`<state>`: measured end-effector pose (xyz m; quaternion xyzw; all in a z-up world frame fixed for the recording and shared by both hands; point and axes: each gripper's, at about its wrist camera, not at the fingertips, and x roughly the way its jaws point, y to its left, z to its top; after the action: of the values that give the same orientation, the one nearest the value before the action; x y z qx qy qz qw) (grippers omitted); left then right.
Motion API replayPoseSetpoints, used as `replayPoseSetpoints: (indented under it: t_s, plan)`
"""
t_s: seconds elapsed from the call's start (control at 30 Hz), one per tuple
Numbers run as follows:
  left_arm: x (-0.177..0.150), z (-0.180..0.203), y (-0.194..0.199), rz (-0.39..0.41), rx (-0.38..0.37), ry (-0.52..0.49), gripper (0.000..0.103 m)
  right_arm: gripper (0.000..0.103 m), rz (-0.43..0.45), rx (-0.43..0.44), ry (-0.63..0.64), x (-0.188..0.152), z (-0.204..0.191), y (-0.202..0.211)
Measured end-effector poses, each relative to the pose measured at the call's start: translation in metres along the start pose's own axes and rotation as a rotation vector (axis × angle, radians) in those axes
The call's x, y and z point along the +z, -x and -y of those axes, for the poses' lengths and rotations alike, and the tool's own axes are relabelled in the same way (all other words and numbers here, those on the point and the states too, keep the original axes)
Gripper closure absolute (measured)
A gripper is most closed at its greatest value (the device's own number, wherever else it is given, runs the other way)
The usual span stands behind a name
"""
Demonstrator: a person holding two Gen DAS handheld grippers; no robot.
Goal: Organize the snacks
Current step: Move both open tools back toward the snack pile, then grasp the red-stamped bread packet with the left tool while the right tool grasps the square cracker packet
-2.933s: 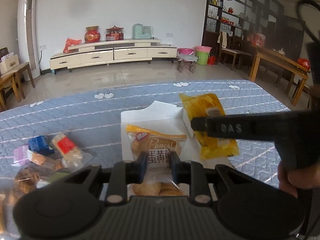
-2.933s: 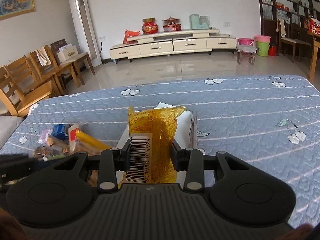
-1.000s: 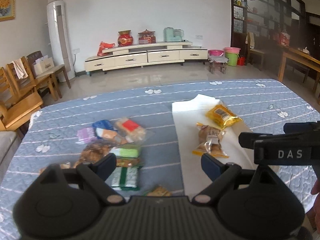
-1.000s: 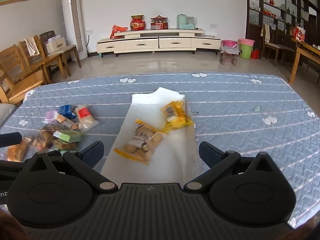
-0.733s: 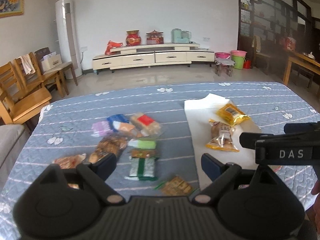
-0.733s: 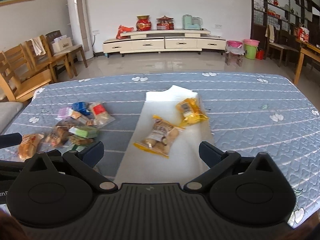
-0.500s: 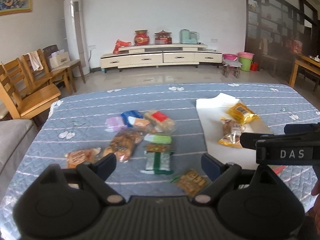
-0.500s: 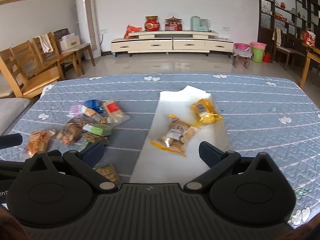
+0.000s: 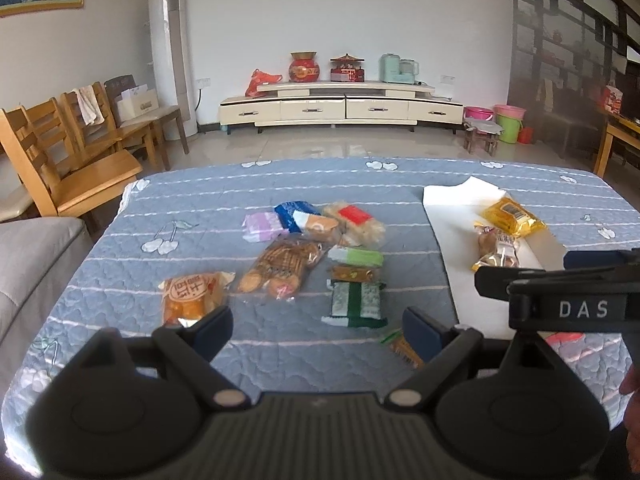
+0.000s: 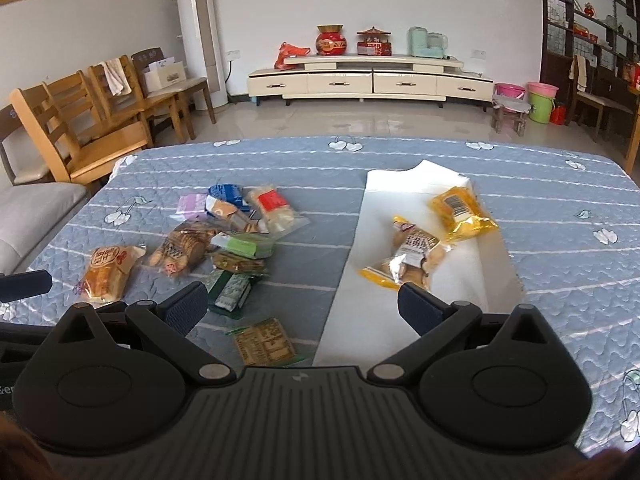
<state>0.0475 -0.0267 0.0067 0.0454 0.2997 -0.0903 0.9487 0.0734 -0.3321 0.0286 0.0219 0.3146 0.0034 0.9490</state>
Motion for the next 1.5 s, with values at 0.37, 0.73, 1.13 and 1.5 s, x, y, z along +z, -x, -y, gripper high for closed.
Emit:
replayPoseSetpoints:
  t_s: [0.37,0.73,1.13,1.5]
  plan:
    - [-0.038,-0.032,-0.005,0.012,0.006,0.011,0.009,0.0,-0.014,0.054,0.019,-0.014,-0.002,-0.008]
    - [-0.049,-0.086,-0.036,-0.029,0.144,0.095,0.001,0.0,-0.034,0.078,0.027,-0.024,-0.002,-0.016]
    - [-0.001,-0.107,-0.134,-0.151,0.218,0.152,0.002,0.0,-0.048,0.067,0.013,-0.024,0.002,-0.028]
    - [-0.016,-0.109,-0.136,-0.179,0.171,0.195,0.036,0.0,-0.115,0.114,0.074,-0.033,-0.006,-0.048]
